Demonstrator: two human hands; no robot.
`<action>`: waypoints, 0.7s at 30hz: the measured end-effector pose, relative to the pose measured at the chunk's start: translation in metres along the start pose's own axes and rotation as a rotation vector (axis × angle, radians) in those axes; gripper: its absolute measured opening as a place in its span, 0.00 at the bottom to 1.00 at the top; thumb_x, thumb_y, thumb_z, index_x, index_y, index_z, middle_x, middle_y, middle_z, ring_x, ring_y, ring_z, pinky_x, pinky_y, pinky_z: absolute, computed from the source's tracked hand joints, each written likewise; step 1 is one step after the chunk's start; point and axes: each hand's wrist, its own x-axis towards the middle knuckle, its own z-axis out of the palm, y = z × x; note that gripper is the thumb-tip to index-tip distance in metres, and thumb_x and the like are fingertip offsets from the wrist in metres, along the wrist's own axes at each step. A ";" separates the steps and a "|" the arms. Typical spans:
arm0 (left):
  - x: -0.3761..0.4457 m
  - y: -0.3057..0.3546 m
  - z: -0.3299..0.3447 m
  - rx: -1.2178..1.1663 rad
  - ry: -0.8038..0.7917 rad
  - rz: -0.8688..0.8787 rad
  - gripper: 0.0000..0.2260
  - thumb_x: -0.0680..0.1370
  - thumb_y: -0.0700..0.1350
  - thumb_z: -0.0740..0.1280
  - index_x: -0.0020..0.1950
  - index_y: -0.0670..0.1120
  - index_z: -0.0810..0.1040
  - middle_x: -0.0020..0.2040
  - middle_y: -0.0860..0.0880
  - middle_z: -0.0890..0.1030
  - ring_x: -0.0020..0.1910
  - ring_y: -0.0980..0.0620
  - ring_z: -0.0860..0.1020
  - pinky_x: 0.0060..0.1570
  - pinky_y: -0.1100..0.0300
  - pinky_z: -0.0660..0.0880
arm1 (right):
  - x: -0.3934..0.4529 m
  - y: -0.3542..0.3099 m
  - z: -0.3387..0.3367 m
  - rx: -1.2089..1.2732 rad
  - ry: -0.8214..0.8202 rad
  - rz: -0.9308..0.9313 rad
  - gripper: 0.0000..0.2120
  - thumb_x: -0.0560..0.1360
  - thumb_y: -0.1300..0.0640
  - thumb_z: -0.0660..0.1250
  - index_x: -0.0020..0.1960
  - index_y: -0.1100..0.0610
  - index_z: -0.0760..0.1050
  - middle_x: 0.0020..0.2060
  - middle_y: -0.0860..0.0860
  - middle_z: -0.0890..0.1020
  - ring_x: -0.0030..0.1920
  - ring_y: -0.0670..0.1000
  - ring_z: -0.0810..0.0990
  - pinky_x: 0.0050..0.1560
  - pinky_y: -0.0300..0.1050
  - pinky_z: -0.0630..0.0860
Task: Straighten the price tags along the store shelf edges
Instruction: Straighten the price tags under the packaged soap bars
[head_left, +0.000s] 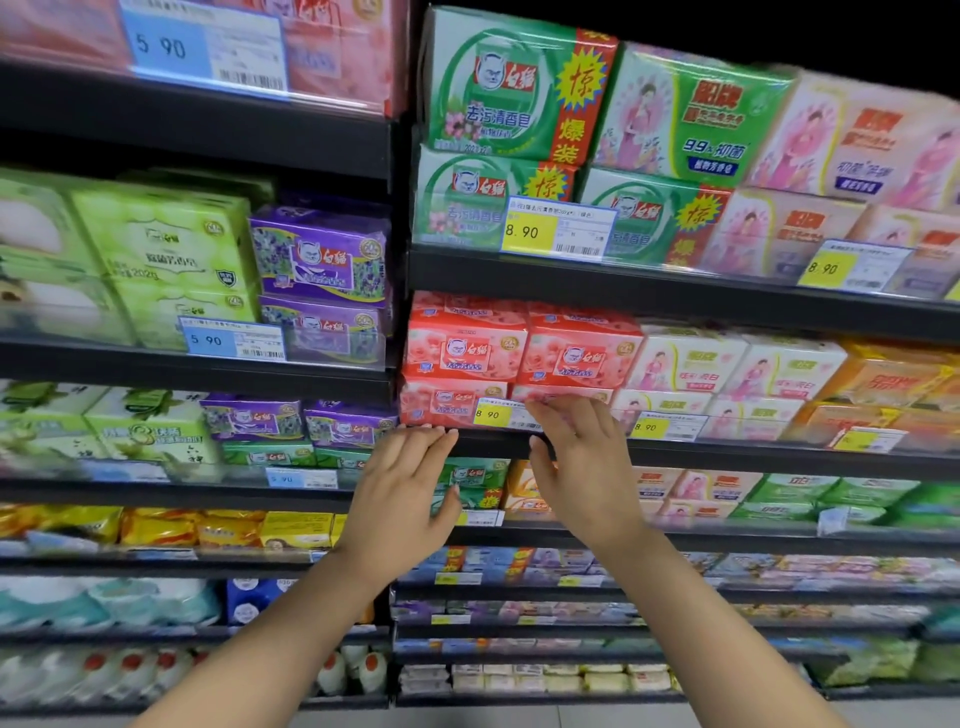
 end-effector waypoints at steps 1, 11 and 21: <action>0.000 0.000 0.000 0.005 0.003 0.003 0.24 0.74 0.51 0.60 0.65 0.39 0.75 0.57 0.46 0.77 0.60 0.48 0.70 0.65 0.54 0.63 | 0.000 -0.002 0.000 -0.013 -0.003 -0.009 0.17 0.72 0.60 0.68 0.61 0.57 0.76 0.54 0.56 0.77 0.55 0.58 0.74 0.54 0.57 0.74; 0.000 0.004 -0.002 0.078 -0.024 0.013 0.25 0.73 0.51 0.59 0.65 0.39 0.74 0.57 0.45 0.77 0.59 0.47 0.70 0.65 0.52 0.63 | 0.000 -0.001 0.000 -0.066 -0.035 -0.026 0.19 0.72 0.57 0.68 0.62 0.56 0.74 0.56 0.56 0.76 0.57 0.57 0.72 0.56 0.56 0.74; -0.001 0.011 -0.008 0.177 -0.100 0.034 0.28 0.70 0.50 0.65 0.67 0.40 0.72 0.60 0.44 0.75 0.62 0.44 0.71 0.68 0.46 0.58 | -0.026 0.038 -0.014 0.039 -0.037 -0.015 0.19 0.74 0.55 0.62 0.64 0.56 0.72 0.58 0.53 0.77 0.60 0.56 0.72 0.61 0.55 0.70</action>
